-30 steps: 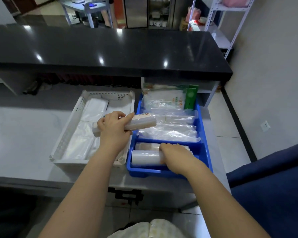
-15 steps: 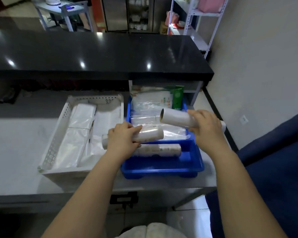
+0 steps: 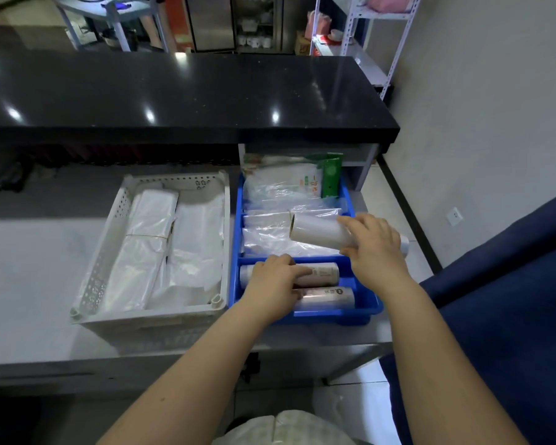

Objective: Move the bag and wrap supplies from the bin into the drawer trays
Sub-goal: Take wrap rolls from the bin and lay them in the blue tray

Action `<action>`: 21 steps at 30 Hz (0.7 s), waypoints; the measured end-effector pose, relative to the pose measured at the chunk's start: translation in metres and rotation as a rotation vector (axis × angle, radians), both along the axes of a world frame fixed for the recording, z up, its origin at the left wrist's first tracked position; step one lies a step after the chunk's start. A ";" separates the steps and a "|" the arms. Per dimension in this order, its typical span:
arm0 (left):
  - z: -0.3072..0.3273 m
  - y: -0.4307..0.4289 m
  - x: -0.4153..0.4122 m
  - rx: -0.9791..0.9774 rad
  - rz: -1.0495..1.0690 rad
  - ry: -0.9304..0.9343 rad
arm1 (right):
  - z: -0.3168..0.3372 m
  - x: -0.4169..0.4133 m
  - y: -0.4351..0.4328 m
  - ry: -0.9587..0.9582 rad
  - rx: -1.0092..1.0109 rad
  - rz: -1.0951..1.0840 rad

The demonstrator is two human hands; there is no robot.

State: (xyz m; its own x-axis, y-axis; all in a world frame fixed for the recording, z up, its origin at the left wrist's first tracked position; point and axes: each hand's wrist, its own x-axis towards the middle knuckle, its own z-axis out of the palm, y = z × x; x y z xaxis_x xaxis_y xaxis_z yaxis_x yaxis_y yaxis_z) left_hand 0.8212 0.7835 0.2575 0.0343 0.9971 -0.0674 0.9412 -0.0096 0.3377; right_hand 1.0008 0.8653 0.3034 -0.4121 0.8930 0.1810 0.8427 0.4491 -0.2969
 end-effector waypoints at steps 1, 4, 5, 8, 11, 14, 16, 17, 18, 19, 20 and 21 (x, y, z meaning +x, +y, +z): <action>0.002 0.000 -0.008 0.010 0.026 0.002 | 0.000 -0.001 0.000 -0.007 0.003 0.005; 0.014 0.001 -0.044 0.058 0.163 0.045 | -0.001 -0.011 0.001 -0.029 0.006 0.038; 0.019 0.001 -0.057 0.075 0.219 0.059 | -0.003 -0.016 0.000 -0.036 -0.001 0.052; 0.032 0.002 -0.090 0.108 0.353 0.058 | -0.010 -0.031 -0.006 -0.085 -0.032 0.113; 0.040 0.004 -0.104 0.146 0.416 0.043 | -0.022 -0.046 -0.016 -0.179 -0.080 0.211; 0.041 0.007 -0.102 0.163 0.430 0.021 | -0.039 -0.057 -0.027 -0.258 -0.151 0.289; 0.041 0.008 -0.097 0.162 0.429 0.017 | -0.048 -0.060 -0.031 -0.250 -0.213 0.307; 0.040 0.009 -0.094 0.158 0.425 0.017 | -0.051 -0.060 -0.031 -0.235 -0.233 0.305; 0.039 0.009 -0.091 0.153 0.421 0.017 | -0.052 -0.059 -0.030 -0.219 -0.247 0.302; 0.038 0.010 -0.088 0.144 0.417 0.018 | -0.052 -0.058 -0.028 -0.202 -0.263 0.302; 0.037 0.011 -0.085 0.134 0.413 0.019 | -0.052 -0.057 -0.026 -0.185 -0.281 0.305; 0.036 0.011 -0.082 0.125 0.407 0.021 | -0.051 -0.056 -0.024 -0.169 -0.298 0.312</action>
State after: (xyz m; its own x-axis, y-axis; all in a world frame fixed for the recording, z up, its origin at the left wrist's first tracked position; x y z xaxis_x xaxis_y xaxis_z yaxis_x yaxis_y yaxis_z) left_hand 0.7388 0.7947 0.2931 -0.3642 0.9295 0.0583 0.8831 0.3248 0.3386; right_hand 0.9445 0.8417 0.2523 -0.6713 0.7242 -0.1579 0.7283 0.6050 -0.3218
